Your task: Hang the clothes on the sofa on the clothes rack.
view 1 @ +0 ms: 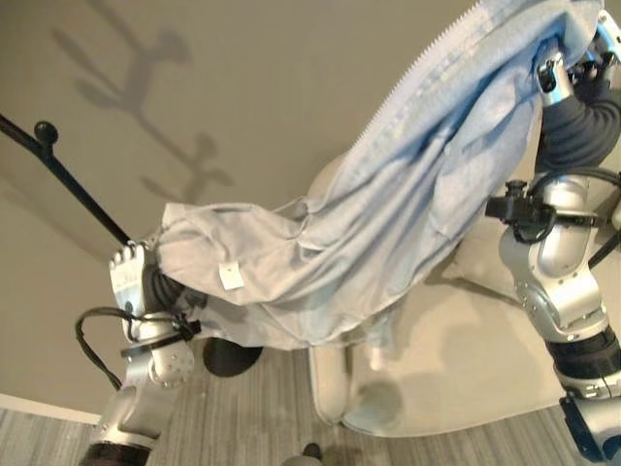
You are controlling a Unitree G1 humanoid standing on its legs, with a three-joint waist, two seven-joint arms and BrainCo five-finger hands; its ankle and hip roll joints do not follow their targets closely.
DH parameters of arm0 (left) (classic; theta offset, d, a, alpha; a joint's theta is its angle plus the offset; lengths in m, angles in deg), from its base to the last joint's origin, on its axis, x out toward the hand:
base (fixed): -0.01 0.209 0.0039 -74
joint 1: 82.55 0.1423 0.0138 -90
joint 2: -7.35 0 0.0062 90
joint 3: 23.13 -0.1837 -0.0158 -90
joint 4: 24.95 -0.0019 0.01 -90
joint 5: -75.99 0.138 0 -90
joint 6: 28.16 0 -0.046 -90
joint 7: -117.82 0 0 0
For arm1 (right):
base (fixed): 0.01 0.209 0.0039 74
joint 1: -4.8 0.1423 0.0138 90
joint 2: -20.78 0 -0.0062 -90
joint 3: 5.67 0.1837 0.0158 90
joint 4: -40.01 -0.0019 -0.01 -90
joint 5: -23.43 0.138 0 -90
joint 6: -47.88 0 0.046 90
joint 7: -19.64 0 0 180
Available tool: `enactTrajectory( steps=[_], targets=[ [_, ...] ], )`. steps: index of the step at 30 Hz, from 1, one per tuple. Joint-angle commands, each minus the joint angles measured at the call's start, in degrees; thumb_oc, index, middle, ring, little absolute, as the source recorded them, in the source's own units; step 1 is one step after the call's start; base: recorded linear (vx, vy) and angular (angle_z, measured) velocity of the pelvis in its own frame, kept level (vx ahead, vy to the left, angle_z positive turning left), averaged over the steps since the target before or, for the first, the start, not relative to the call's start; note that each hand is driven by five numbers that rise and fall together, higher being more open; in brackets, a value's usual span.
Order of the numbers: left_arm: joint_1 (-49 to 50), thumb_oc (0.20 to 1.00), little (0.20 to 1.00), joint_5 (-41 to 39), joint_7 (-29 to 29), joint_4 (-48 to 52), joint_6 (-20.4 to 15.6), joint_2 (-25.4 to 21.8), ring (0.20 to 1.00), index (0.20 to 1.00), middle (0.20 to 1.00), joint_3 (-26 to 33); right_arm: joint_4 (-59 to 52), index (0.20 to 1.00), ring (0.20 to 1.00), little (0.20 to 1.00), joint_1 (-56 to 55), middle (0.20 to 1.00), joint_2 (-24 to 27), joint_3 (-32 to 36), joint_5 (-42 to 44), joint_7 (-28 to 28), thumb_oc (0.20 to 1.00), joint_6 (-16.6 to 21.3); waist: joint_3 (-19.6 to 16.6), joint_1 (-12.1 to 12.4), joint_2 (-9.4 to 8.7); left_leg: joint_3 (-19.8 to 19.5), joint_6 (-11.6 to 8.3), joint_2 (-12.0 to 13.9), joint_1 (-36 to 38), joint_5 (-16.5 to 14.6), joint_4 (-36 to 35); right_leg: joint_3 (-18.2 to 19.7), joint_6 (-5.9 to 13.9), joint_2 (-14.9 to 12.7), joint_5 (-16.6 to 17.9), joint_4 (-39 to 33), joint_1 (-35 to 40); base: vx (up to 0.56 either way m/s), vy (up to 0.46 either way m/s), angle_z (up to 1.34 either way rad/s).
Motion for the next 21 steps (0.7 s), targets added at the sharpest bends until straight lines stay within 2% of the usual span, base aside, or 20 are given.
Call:
enactTrajectory(
  steps=[1,7,13,14,17,19,20,21],
  targets=[
    [-0.80,0.200,0.200,1.65,3.14,3.40,-3.16,-5.46,0.200,0.200,0.200,2.36,-5.69,0.200,0.200,0.200,-2.30,0.200,-3.19,2.90,-7.24,1.22,0.200,1.46,-5.57,-0.44,-3.41,-1.40,3.41,-7.42,-4.76,-2.92,-2.35,1.75,-1.21,2.32,4.32,-4.89,-1.29,-0.10,-0.149,0.08],
    [-1.14,0.200,0.200,3.03,4.00,6.30,-4.61,-5.24,0.200,0.200,0.200,1.49,-7.73,0.200,0.200,0.200,-7.12,0.200,-5.30,2.47,-9.72,2.45,0.200,1.71,-4.27,-0.55,-3.09,-2.77,2.56,-7.52,-6.26,-1.07,-1.43,0.29,-2.10,3.68,5.94,-8.09,-0.10,-0.11,-0.095,0.14],
    [-2.54,0.200,0.200,2.55,4.40,6.46,-5.88,-3.53,0.200,0.200,0.200,-1.26,-7.52,0.200,0.200,0.200,-9.87,0.200,-5.92,2.02,-14.24,4.40,0.200,0.50,-4.11,-1.43,-2.77,-4.01,1.73,-7.97,-7.30,-1.43,0.78,-0.89,-2.60,3.47,5.60,-8.18,0.57,-0.04,-0.014,0.28],
    [-4.37,0.200,0.200,2.30,3.89,6.47,-7.00,-2.26,0.200,0.200,0.200,-3.71,-7.72,0.200,0.200,0.200,-10.68,0.200,-5.36,2.22,-16.91,5.47,0.200,-0.23,-3.46,-2.12,-2.91,-4.01,1.01,-7.17,-8.29,-1.99,2.56,-1.40,-2.87,3.01,5.79,-7.88,0.33,-0.07,0.022,0.26],
    [-7.04,0.200,0.200,1.69,2.76,6.25,-8.29,-0.89,0.200,0.200,0.200,-7.93,-7.78,0.200,0.200,0.200,-11.45,0.200,-5.03,1.19,-17.09,5.82,0.200,-0.04,-3.19,-3.14,-3.39,-3.86,0.12,-4.66,-8.20,-2.71,3.77,-1.51,-2.83,1.88,6.25,-7.36,-0.21,-0.06,0.057,0.24],
    [-9.61,0.200,0.200,0.83,1.87,5.20,-8.89,0.12,0.200,0.200,0.200,-11.23,-7.55,0.200,0.200,0.200,-11.69,0.200,-4.75,0.42,-16.93,6.07,0.200,-0.19,-3.11,-3.99,-3.69,-3.69,-0.56,-1.37,-7.28,-2.43,3.63,-1.26,-2.71,0.65,6.40,-6.93,-1.14,-0.05,0.091,-0.11],
    [-9.85,0.200,0.200,0.81,1.93,4.96,-8.94,0.18,0.200,0.200,0.200,-11.40,-7.52,0.200,0.200,0.200,-11.70,0.200,-4.68,0.48,-16.94,6.10,0.200,-0.18,-3.11,-3.89,-3.59,-3.69,-0.65,-1.25,-7.18,-2.40,3.44,-1.25,-2.76,0.77,6.32,-6.83,-1.19,-0.03,0.089,-0.13],
    [-11.05,0.200,0.200,0.04,1.50,4.22,-8.98,0.95,0.200,0.200,0.200,-12.92,-7.11,0.200,0.200,0.200,-11.80,0.200,-4.47,0.10,-16.72,6.37,0.200,-0.25,-3.24,-4.54,-3.57,-3.12,-0.92,0.94,-6.38,-1.68,2.88,-1.27,-2.64,0.17,6.28,-6.63,-1.77,-0.02,0.114,-0.09]
  ],
)
